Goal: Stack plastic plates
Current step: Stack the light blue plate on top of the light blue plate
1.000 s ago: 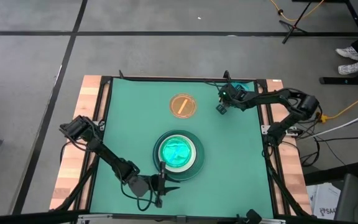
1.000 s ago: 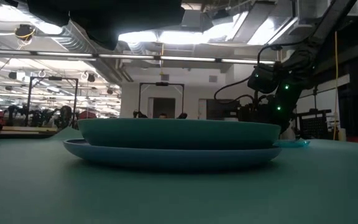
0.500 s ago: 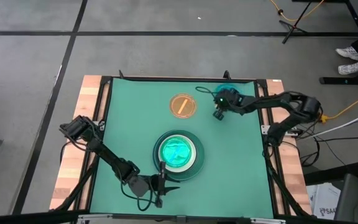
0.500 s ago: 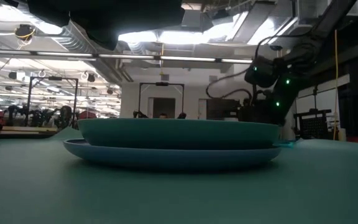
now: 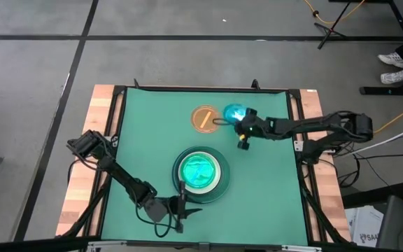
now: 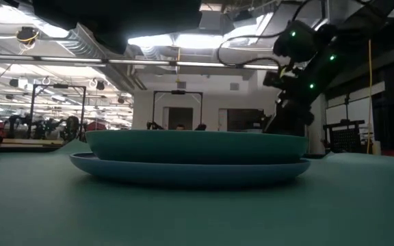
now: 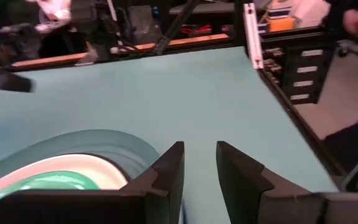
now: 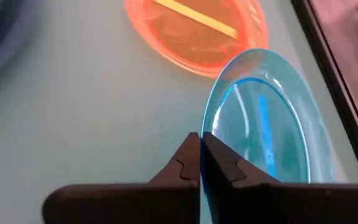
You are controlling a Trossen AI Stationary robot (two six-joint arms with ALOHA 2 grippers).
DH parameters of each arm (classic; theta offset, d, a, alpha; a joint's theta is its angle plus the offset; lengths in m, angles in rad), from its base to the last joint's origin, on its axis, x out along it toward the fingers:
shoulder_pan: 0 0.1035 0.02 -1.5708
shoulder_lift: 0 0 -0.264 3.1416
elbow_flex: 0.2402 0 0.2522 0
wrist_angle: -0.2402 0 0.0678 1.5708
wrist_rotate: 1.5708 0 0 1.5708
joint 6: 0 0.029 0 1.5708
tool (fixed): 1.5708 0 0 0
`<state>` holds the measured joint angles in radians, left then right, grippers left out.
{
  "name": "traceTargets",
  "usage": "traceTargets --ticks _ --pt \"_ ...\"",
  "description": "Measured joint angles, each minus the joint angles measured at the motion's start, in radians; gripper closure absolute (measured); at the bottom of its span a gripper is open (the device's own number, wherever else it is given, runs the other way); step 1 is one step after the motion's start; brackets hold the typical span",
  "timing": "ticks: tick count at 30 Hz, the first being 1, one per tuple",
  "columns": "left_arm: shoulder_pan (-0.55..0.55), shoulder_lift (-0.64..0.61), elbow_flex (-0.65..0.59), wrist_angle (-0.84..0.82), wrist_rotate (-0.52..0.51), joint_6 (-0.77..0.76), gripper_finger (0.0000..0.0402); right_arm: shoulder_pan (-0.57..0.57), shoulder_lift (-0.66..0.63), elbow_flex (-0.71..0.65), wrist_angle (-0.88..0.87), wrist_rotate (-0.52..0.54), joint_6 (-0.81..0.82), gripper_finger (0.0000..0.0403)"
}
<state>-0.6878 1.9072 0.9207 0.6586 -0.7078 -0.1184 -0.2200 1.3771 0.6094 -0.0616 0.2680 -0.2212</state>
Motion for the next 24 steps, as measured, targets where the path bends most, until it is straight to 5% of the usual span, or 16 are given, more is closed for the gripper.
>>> traceTargets --ticks 15,24 --pt "-0.113 -0.010 0.001 0.119 -0.478 0.214 0.0315 0.302 -0.005 0.000 0.070 -0.001 -0.228 0.0401" --pt "-0.118 -0.010 0.001 0.120 -0.513 0.218 0.0315 0.408 -0.005 0.001 0.187 -0.172 -0.311 0.0400"
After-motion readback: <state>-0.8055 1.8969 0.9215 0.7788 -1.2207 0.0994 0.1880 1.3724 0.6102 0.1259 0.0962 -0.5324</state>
